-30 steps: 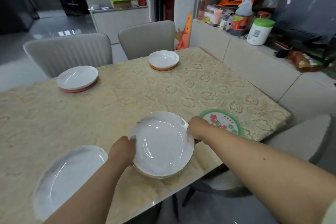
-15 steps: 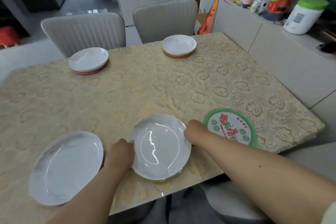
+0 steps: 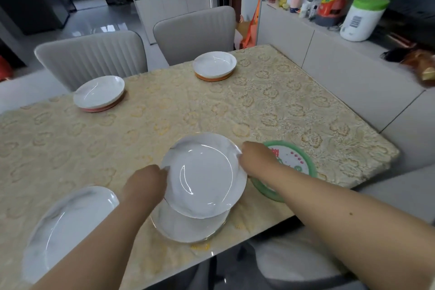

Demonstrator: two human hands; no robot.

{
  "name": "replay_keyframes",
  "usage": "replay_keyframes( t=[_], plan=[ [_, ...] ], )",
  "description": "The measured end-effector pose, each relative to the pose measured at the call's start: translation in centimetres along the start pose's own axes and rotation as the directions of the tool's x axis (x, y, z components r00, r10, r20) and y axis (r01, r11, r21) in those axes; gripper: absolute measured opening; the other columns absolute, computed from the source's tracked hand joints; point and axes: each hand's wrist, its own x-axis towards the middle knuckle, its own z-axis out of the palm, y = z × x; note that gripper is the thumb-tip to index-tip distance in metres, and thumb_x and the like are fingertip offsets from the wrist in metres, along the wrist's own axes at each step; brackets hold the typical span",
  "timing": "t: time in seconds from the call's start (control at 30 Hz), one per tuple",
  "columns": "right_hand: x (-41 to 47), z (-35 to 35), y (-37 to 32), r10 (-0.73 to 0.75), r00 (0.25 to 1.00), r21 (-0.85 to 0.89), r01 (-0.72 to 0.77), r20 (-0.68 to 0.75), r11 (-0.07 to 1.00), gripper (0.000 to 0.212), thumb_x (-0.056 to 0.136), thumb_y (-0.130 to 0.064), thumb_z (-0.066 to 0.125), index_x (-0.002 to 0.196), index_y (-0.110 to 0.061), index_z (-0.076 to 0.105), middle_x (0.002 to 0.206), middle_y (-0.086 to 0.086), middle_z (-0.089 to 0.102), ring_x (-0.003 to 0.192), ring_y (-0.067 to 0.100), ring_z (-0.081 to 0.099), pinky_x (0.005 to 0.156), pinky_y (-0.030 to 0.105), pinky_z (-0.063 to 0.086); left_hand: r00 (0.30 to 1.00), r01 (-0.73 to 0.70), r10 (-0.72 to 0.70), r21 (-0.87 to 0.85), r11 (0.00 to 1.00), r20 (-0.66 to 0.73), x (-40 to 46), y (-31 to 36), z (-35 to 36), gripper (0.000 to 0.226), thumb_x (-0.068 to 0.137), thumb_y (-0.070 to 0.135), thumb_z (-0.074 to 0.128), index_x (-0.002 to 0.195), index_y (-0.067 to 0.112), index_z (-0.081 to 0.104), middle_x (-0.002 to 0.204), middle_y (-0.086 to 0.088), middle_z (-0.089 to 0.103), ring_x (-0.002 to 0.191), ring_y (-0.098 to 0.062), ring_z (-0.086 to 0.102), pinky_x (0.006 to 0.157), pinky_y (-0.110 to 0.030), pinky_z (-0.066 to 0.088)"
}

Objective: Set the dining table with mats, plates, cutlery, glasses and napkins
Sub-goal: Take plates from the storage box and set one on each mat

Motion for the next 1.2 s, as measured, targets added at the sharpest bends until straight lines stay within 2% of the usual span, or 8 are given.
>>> replay_keyframes(
  t=[0.1,0.27,0.37,0.43,0.53,0.73,1.07,1.2],
  plan=[
    [0.0,-2.7,3.4,0.053,0.996,0.012,-0.052,-0.076,0.999,0.024,0.098,-0.020,0.040,0.074,-0.019,0.036,0.077,-0.002,0.043,0.078,0.020,0.047,0.050,0.025,0.025,0.991,-0.133,0.134,0.011,0.991,-0.017,-0.1,4.6,-0.2,0.037,0.104,0.033,0.030,0.084,0.010,0.050,0.093,-0.011,0.061,0.085,-0.027,0.054,0.071,-0.030,0.038],
    [0.2,-5.6,9.1,0.203,0.965,0.010,-0.204,-0.165,0.979,0.001,0.095,-0.015,0.040,0.095,-0.016,0.041,0.090,0.002,0.050,0.079,0.022,0.048,0.050,0.026,0.028,0.950,-0.299,0.288,0.091,0.950,0.119,0.5,11.4,2.3,0.018,0.098,0.009,0.042,0.109,0.005,0.056,0.084,-0.002,0.050,0.102,-0.026,0.059,0.076,-0.029,0.040],
    [0.5,-6.3,11.9,0.277,0.947,-0.011,-0.282,-0.162,0.959,0.015,0.093,-0.013,0.040,0.104,-0.012,0.050,0.104,0.009,0.058,0.085,0.025,0.050,0.061,0.027,0.035,0.917,-0.358,0.353,-0.006,0.934,0.184,0.5,14.2,3.8,0.020,0.096,0.010,0.047,0.114,0.006,0.055,0.087,0.000,0.035,0.101,-0.021,0.054,0.074,-0.023,0.032],
    [0.7,-6.1,13.4,0.324,0.933,-0.026,-0.332,-0.154,0.943,0.026,0.094,-0.012,0.040,0.116,-0.008,0.051,0.117,0.010,0.058,0.097,0.028,0.055,0.071,0.026,0.036,0.910,-0.336,0.341,-0.065,0.940,0.233,0.3,15.6,4.9,0.009,0.096,0.011,0.047,0.092,0.008,0.054,0.086,0.000,0.035,0.098,-0.019,0.053,0.073,-0.022,0.033],
    [0.9,-5.6,15.3,0.375,0.917,-0.051,-0.384,-0.136,0.922,0.027,0.095,-0.012,0.039,0.119,-0.007,0.051,0.122,0.011,0.057,0.106,0.029,0.056,0.073,0.028,0.037,0.895,-0.336,0.326,-0.024,0.942,0.305,0.3,17.1,6.0,0.038,0.099,0.010,0.040,0.064,0.017,0.028,0.080,0.001,0.043,0.081,-0.014,0.052,0.072,-0.022,0.036],
    [1.5,-4.9,16.9,0.437,0.893,-0.033,-0.443,-0.111,0.896,0.030,0.094,-0.008,0.041,0.123,-0.006,0.050,0.123,0.011,0.057,0.107,0.028,0.057,0.074,0.029,0.041,0.895,-0.285,0.294,-0.078,0.955,0.336,0.3,19.2,6.5,0.024,0.097,0.005,0.043,0.074,0.013,0.046,0.106,-0.008,0.055,0.110,-0.022,0.056,0.084,-0.024,0.041],
    [1.5,-4.5,16.9,0.444,0.891,-0.076,-0.452,-0.097,0.889,0.029,0.094,-0.007,0.041,0.121,-0.004,0.050,0.119,0.012,0.057,0.090,0.025,0.052,0.071,0.029,0.040,0.923,-0.243,0.239,-0.026,0.970,0.301,0.8,19.6,6.9,0.039,0.092,-0.003,0.042,0.060,0.015,0.031,0.066,0.001,0.030,0.061,-0.010,0.034,0.070,-0.021,0.033],
    [1.4,-4.5,16.6,0.444,0.893,-0.076,-0.449,-0.078,0.890,0.026,0.093,-0.005,0.040,0.116,-0.004,0.052,0.106,0.011,0.060,0.081,0.023,0.051,0.062,0.028,0.040,0.908,-0.263,0.250,-0.006,0.965,0.337,0.6,19.6,6.5,0.039,0.092,-0.004,0.043,0.059,0.013,0.031,0.066,0.000,0.030,0.078,-0.015,0.042,0.072,-0.022,0.034]
  ],
)
